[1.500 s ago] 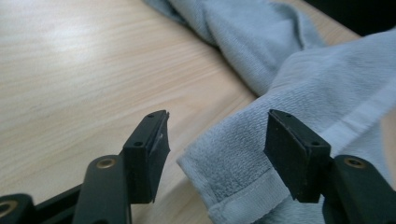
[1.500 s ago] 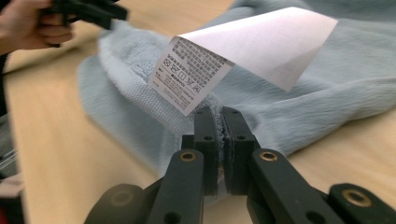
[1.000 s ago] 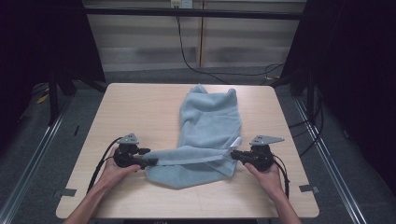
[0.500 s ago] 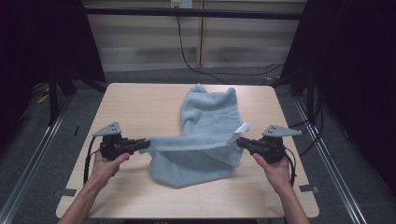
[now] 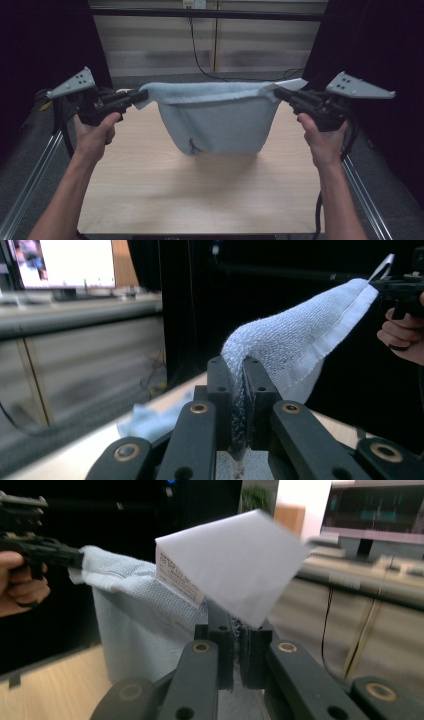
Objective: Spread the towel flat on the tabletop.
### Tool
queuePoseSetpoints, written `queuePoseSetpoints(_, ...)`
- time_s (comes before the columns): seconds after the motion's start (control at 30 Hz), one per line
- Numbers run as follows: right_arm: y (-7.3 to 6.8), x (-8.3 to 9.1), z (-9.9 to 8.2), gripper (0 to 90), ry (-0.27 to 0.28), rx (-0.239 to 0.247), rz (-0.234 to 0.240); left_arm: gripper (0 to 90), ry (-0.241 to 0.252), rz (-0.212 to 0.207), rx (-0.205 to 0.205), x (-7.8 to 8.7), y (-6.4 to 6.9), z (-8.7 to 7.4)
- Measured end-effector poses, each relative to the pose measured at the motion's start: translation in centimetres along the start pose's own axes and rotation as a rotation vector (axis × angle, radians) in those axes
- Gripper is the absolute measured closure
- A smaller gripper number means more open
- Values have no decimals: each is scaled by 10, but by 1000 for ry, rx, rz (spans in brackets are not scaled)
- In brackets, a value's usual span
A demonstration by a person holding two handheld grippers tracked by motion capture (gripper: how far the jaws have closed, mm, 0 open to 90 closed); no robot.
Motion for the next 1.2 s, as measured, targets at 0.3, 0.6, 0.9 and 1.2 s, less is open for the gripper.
queuePoseSetpoints(0.3, -18, 48, 13, 864, 74, 36, 46, 841, 22, -66, -61, 17, 39, 7)
queuePoseSetpoints(0.6, -38, 71, -142, 863, -229, -133, 151, 835, -220, -174, 209, 23, 61, -151)
queuePoseSetpoints(0.9, -73, 113, -221, 707, -481, -212, 299, 661, -353, -282, 391, 51, 107, -226)
queuePoseSetpoints(1.2, -50, 73, -210, 605, -408, -231, 261, 505, -351, -202, 309, 35, 68, -211)
Point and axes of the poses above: each handheld gripper's, and its own axes: x roughly backward along the jaws, z roughly out of its top, y roughly to its right, the point moved 1 cm from there along -x, roughly forward along the jaws, and after that the axes turned 11 degrees about -z, right-handed, at the moved point
